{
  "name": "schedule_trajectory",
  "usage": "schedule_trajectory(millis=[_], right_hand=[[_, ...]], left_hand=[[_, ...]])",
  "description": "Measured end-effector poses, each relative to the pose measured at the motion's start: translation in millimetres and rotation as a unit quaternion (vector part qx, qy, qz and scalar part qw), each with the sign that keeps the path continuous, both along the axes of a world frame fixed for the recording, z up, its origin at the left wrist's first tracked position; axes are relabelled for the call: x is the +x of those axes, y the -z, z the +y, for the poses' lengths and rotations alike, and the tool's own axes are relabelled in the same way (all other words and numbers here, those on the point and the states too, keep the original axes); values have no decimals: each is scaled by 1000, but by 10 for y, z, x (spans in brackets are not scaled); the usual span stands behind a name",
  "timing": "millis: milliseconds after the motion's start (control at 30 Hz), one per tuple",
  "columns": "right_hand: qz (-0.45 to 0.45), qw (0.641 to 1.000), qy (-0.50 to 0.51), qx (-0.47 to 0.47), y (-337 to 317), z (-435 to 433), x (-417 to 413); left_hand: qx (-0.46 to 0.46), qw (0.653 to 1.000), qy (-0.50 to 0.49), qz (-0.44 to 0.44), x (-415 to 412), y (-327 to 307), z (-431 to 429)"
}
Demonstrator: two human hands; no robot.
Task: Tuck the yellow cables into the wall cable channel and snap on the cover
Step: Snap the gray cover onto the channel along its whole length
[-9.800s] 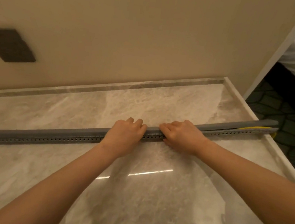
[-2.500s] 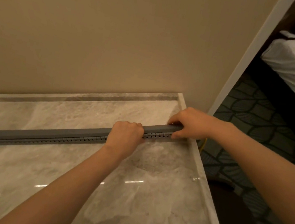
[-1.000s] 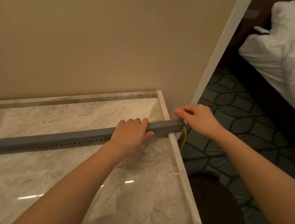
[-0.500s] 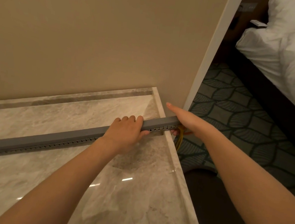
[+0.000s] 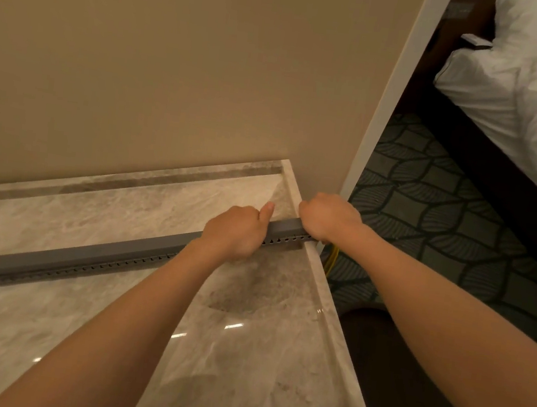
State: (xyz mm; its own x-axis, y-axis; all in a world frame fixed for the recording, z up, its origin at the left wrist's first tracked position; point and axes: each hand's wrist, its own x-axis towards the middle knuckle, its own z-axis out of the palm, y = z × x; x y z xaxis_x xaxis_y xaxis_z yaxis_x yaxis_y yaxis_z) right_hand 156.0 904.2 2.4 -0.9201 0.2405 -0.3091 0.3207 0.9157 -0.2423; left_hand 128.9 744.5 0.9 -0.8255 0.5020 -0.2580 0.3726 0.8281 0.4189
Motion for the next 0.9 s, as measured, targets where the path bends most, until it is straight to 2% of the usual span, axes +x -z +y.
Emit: schedule_trajectory(millis=[67, 200, 367, 633, 900], right_hand=[[11, 1000, 11, -22, 1, -9, 19], [52, 998, 4, -24, 61, -9, 57], [64, 998, 29, 6, 96, 9, 63], [67, 995, -68, 38, 54, -9, 84], [101, 981, -122, 110, 67, 0, 132]], left_hand=[[1, 999, -34, -40, -115, 8, 106], [-37, 993, -41, -107, -133, 82, 277], [-42, 998, -40, -30, -56, 125, 291], [-26, 996, -58, 59, 28, 142, 275], [-51, 995, -38, 79, 66, 122, 266]])
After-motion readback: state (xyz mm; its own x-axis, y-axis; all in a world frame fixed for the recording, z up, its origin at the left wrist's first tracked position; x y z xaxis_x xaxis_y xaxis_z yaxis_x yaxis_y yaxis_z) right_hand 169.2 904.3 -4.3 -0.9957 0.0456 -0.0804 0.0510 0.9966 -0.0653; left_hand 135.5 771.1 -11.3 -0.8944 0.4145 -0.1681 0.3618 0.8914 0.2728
